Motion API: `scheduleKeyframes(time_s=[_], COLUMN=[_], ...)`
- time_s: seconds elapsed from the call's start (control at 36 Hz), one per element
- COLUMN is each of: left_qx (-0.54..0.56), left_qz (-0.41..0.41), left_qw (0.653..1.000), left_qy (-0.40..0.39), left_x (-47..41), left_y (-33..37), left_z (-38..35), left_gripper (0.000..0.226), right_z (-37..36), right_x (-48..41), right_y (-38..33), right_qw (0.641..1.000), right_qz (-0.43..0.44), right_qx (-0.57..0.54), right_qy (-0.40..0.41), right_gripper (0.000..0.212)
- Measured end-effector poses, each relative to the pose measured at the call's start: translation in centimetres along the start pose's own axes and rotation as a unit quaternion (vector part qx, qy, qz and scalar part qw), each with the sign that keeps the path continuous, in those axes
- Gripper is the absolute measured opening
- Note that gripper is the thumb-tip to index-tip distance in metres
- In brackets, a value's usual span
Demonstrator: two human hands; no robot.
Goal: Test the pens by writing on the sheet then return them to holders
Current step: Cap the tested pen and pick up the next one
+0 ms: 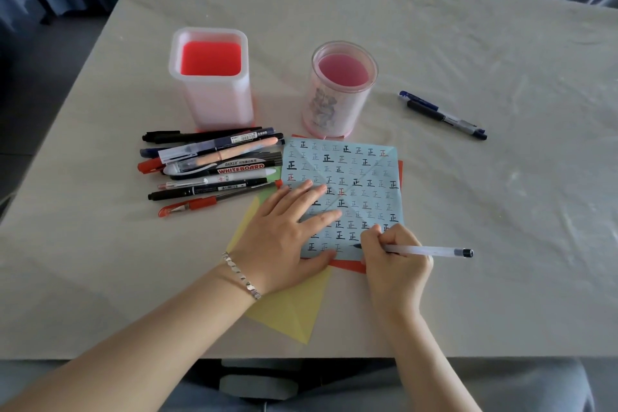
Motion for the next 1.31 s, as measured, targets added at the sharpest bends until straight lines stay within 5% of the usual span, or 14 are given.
scheduleKeyframes(time_s=[1.31], left_qx=[0.003], left_qz=[0.003], left_qw=[1.0], left_qy=[0.003], left_x=[0.01], left_y=[0.17], left_z=[0.08], left_gripper=[0.052], right_z=[-0.32], right_x=[0.22], right_y=[-0.07], right_qw=[0.999], right_qz=[-0.01], right_qx=[-0.008], right_qy=[-0.03], right_gripper=[0.035])
Point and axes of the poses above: each hand's wrist, its own x-axis away from the middle knuckle, its own z-axis out of the back of the hand, y = z × x, the point moved 4 cm from there along -x, towards the middle knuckle, and after that the axes turned 11 degrees about z, right-handed, at the moved point
